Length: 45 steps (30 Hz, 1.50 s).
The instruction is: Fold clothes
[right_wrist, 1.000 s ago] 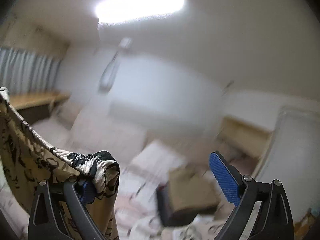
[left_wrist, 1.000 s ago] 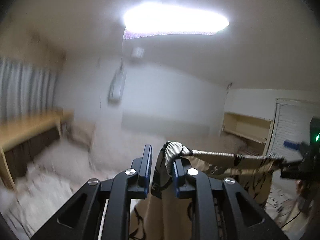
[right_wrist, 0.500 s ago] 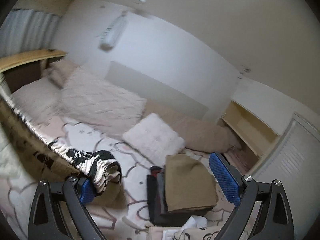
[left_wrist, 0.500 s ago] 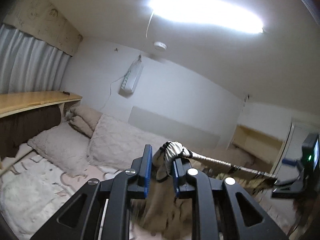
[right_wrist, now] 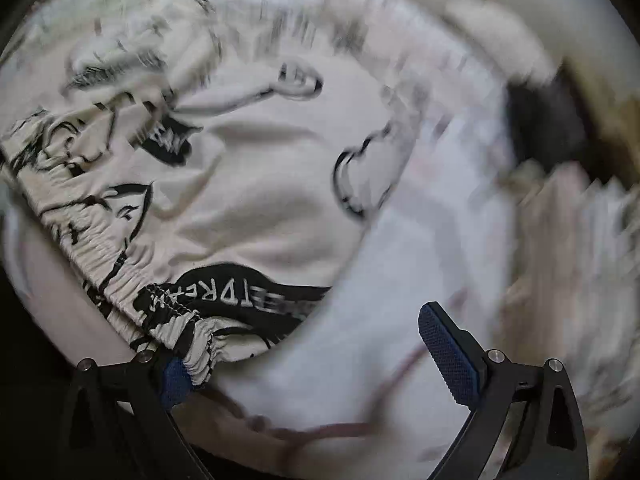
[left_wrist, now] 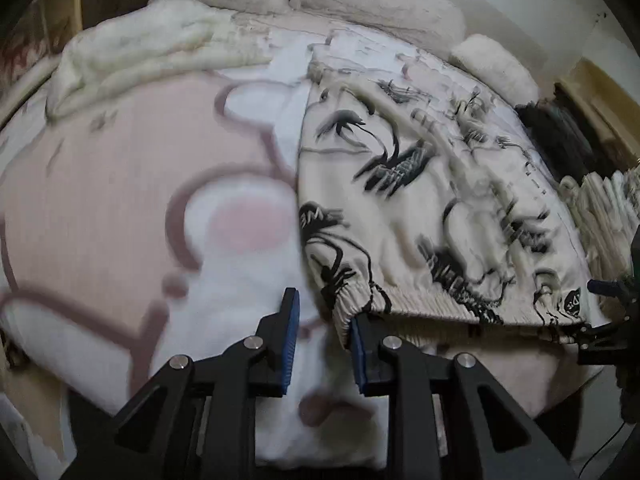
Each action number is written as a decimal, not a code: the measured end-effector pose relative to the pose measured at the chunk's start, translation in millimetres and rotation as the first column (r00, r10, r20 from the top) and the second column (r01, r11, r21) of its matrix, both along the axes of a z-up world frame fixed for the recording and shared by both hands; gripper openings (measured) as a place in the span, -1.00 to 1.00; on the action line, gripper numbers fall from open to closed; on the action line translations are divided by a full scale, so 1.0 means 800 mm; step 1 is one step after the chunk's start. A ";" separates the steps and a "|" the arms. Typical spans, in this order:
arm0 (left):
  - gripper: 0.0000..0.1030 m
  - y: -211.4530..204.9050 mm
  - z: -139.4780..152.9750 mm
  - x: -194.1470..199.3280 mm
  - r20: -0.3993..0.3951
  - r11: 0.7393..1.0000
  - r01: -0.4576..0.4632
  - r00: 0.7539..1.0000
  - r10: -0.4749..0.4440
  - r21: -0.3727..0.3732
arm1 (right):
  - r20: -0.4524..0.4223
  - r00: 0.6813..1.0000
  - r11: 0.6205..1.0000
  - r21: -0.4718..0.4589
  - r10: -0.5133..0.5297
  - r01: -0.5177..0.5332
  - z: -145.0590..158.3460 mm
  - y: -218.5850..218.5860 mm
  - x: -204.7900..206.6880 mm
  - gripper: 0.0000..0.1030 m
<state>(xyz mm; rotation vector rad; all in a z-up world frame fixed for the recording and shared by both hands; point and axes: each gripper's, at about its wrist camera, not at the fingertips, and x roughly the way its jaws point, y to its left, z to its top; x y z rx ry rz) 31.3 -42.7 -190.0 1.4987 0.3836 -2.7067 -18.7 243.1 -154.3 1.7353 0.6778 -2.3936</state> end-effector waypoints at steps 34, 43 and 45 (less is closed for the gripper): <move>0.00 -0.059 0.038 -0.366 -0.024 0.994 0.092 0.995 -0.093 -0.054 | -0.262 0.888 0.869 -0.432 -0.378 0.242 0.089 0.080 -0.066 0.49; -0.90 -0.050 0.015 -0.382 0.004 0.989 0.133 0.991 -0.133 0.059 | -0.149 0.863 0.792 -0.494 -0.484 0.359 0.032 0.133 -0.205 0.21; -0.90 -0.070 0.036 -0.369 -0.046 0.997 0.072 0.996 -0.071 0.023 | -0.109 0.861 0.770 -0.514 -0.496 0.378 0.016 0.140 -0.230 0.15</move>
